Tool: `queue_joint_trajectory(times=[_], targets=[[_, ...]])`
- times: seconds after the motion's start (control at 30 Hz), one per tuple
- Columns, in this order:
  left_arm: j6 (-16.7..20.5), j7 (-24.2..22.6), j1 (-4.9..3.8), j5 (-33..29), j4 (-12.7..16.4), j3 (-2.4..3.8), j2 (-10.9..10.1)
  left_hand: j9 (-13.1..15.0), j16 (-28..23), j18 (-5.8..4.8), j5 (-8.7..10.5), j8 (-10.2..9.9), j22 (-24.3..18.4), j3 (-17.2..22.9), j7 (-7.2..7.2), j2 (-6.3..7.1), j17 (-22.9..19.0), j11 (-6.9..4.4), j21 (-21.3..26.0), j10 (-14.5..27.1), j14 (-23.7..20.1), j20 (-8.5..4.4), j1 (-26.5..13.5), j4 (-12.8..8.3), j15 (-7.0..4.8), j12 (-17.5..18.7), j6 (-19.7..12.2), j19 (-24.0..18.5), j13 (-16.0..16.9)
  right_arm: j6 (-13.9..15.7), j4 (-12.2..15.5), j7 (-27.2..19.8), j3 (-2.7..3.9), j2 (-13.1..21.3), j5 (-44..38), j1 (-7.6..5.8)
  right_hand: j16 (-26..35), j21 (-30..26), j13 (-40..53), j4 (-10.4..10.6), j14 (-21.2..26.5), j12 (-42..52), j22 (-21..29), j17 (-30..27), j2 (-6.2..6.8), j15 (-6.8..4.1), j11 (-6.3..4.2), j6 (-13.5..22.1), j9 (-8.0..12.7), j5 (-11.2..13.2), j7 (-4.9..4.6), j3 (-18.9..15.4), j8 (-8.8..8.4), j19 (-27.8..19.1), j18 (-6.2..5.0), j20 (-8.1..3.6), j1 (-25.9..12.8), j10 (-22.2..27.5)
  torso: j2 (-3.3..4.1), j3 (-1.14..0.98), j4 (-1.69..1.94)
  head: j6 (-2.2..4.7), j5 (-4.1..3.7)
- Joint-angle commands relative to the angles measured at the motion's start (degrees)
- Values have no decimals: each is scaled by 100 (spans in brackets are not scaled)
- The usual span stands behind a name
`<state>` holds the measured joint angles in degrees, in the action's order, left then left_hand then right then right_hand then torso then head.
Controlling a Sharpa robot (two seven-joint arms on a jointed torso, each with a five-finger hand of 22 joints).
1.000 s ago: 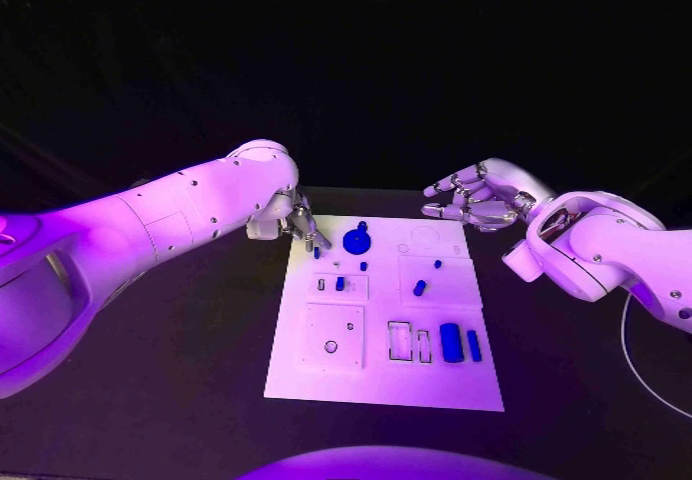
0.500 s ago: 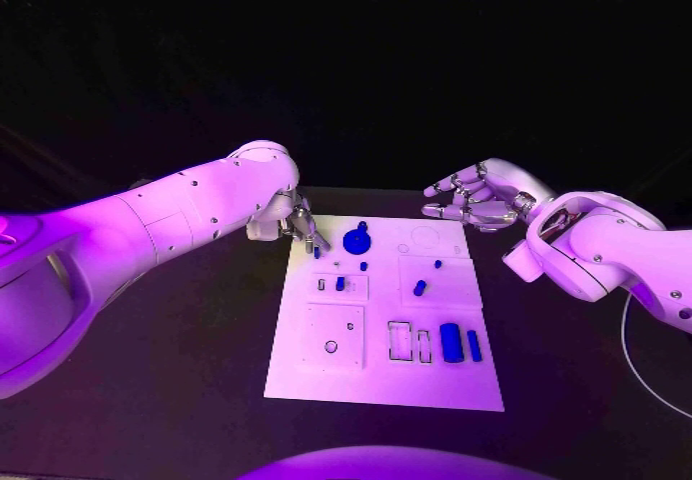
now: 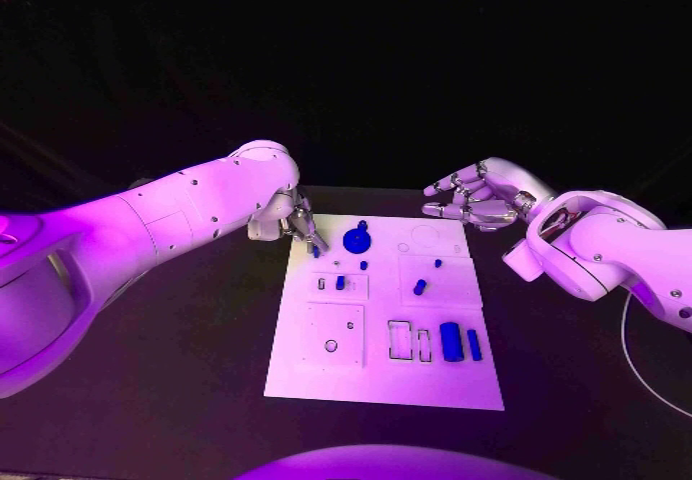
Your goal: Assemble the parts on the task board
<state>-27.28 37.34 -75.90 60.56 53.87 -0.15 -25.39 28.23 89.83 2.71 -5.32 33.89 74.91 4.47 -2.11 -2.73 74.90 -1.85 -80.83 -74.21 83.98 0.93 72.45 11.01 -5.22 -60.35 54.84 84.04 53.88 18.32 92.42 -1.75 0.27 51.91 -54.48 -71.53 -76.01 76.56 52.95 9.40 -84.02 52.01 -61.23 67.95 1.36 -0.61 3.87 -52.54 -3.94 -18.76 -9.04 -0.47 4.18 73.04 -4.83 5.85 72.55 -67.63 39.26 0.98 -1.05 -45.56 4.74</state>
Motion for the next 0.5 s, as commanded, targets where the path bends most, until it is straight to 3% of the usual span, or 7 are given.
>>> queue_joint_trajectory(times=[0.03, 0.37, 0.5], targets=[[-18, -42, 10, -108, -5, 0, 15, -15, 17, -15, -44, -37, 574, 152, 29, -42, 1510, -38, 43, 26, 602, -36, 212, -149, -40, 48, -42, 287, -27, -82, 7, -24, 1, -4, -22, 3, 24, -31, -10, -10, -171, -7, 8, -2, -3, 7, 3, -31, -7, -24, 2, -30, 20, -16, -116, -15, 59, 26, 1, -1, 2, -13, -2], [-82, -67, 22, -225, -16, -7, 13, -77, 17, -10, -58, -112, 557, 867, 5, 31, 1510, -24, 82, 74, 602, -39, 659, -615, -28, 165, -126, 277, -132, -98, 15, -19, 1, -4, -22, 3, 24, -31, -10, -10, -171, -7, 8, -2, -3, 7, 3, -31, -7, -24, 2, -30, 20, -16, -116, -15, 59, 26, -1, -6, 0, -26, 13], [7, -121, 27, -233, 14, -9, -17, -85, 17, -8, -51, -109, 557, 1551, -34, 268, 1510, 3, 101, 49, 602, -11, 562, -813, 24, 234, -145, 277, -208, -100, 17, -21, 1, -6, -22, 3, 24, -31, -10, -10, -171, -7, 8, -2, -3, 7, 3, -31, -7, -24, 2, -30, 20, -16, -116, -15, 59, 26, -2, -6, -3, -22, 18]])
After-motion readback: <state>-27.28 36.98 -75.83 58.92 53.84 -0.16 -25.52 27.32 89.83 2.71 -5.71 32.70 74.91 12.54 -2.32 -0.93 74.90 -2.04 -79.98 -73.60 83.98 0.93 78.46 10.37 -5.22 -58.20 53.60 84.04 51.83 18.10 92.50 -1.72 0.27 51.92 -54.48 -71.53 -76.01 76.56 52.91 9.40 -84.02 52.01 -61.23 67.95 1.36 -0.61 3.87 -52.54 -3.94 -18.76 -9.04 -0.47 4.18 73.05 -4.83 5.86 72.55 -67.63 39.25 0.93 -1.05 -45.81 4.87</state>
